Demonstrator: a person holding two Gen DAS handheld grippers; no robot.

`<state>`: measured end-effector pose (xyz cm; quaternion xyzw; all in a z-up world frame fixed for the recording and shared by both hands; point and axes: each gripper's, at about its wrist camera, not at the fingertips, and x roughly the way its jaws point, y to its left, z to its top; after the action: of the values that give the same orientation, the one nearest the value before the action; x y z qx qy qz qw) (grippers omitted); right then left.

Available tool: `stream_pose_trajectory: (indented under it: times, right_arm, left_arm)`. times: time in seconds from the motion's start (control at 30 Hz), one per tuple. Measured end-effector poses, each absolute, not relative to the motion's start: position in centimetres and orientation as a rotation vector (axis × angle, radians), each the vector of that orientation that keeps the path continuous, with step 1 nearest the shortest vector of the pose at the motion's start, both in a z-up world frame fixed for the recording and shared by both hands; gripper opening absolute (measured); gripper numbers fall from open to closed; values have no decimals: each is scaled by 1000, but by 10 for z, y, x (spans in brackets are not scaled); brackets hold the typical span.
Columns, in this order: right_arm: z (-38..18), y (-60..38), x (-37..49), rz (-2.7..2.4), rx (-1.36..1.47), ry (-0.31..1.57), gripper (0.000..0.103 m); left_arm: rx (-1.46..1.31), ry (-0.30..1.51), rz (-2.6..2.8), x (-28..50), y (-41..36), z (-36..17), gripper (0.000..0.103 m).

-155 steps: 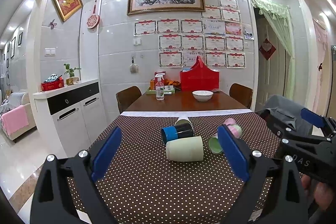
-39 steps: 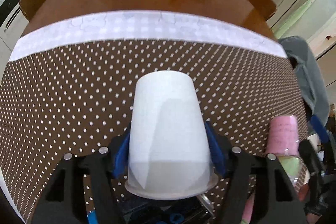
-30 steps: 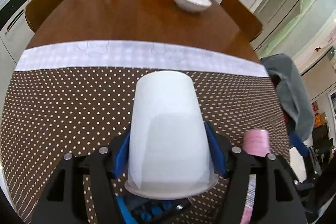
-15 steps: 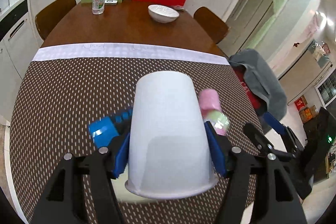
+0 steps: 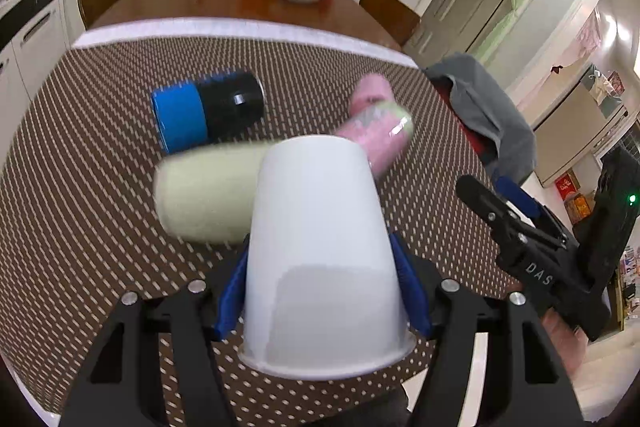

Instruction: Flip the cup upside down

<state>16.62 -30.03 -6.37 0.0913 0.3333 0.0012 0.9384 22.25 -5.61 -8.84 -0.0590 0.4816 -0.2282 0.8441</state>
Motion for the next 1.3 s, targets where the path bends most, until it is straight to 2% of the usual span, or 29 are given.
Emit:
stream_pose_trajectory:
  times: [0.63,0.7,0.87,1.3]
  right_arm:
    - [-97,-300,138,-12,173,699,97]
    - [-97,-299,136,-14,171,698,97]
    - [-95,-297,131,-11,178,695,97]
    - [-74,-270,115,13,160,642,97]
  left_arm:
    - [-133,1107,-455,210,-77,-157,65]
    - [-129,1128,-462,211,-77,-162,73]
    - [-100,1031,-447,200,-74,-150,81]
    - [-2,814,-268,163,-42,-110,82]
